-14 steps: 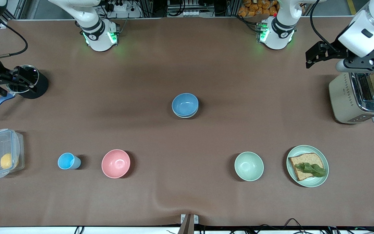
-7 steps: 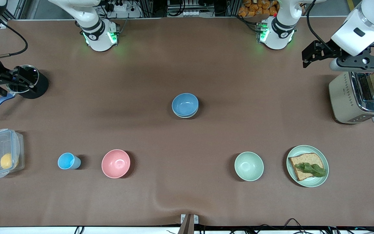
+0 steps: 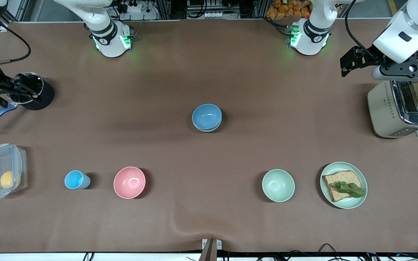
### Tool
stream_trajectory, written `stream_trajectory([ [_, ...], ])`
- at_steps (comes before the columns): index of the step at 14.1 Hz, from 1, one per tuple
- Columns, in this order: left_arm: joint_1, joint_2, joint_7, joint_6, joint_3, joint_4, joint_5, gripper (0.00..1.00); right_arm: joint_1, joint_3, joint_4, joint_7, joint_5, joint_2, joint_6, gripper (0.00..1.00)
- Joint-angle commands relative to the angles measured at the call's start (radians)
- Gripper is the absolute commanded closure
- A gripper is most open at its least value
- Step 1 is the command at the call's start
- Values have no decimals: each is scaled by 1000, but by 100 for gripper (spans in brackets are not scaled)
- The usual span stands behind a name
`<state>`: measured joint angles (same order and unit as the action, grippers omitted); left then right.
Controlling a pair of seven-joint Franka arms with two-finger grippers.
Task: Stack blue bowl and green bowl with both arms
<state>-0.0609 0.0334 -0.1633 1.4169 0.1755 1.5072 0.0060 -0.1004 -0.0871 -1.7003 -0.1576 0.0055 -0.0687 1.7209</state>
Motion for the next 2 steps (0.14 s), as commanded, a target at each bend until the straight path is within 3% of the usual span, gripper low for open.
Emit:
stream_trajectory([
  [1,1,3,-1,5,2,-4,19,0,8,-5,1,15,16,-16,6,0],
  [2,1,3,-1,5,2,-4,17,0,22,-5,1,17,14,-14,6,0],
])
